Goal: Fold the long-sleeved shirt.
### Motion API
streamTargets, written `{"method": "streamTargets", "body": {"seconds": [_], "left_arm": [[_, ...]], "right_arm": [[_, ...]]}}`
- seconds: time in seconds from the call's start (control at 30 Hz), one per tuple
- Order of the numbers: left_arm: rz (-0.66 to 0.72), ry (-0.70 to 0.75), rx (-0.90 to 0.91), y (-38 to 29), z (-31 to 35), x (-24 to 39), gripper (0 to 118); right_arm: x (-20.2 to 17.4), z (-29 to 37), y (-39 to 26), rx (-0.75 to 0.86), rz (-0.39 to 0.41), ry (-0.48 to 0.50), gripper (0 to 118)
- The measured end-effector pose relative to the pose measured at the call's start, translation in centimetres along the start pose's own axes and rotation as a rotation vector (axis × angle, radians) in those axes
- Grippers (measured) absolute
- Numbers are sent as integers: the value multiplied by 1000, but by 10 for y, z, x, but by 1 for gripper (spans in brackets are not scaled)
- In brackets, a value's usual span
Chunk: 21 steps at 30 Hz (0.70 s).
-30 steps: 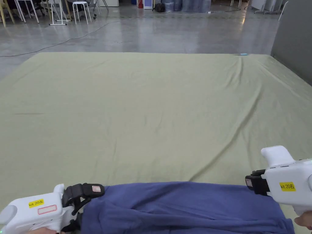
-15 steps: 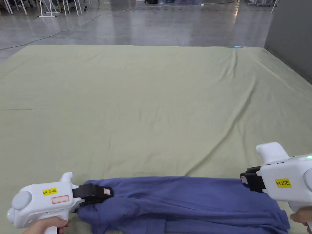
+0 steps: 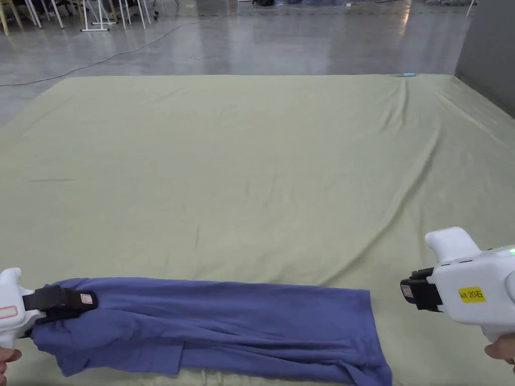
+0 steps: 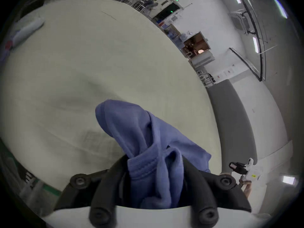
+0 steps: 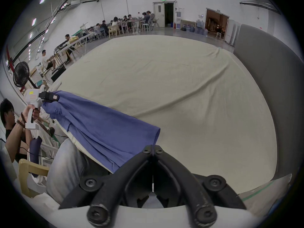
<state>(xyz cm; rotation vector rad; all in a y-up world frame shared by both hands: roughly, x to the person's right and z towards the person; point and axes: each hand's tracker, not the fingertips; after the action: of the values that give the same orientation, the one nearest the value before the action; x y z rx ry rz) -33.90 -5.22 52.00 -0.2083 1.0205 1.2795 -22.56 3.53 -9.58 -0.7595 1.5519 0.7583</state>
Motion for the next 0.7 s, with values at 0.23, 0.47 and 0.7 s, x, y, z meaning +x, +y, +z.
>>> {"method": "streamTargets", "body": {"seconds": [0.23,0.47,0.7], "left_arm": [[-105,-63,-30,-27,5,108,13],[-279,45,-152,-71,-76,228,13],[-357,166,-300,-122,-193,276,14]], "right_arm": [[-2,2,2,15,14,15,0],[5,15,-6,25,37,9,0],[24,40,-23,53,18,-13,0]]}}
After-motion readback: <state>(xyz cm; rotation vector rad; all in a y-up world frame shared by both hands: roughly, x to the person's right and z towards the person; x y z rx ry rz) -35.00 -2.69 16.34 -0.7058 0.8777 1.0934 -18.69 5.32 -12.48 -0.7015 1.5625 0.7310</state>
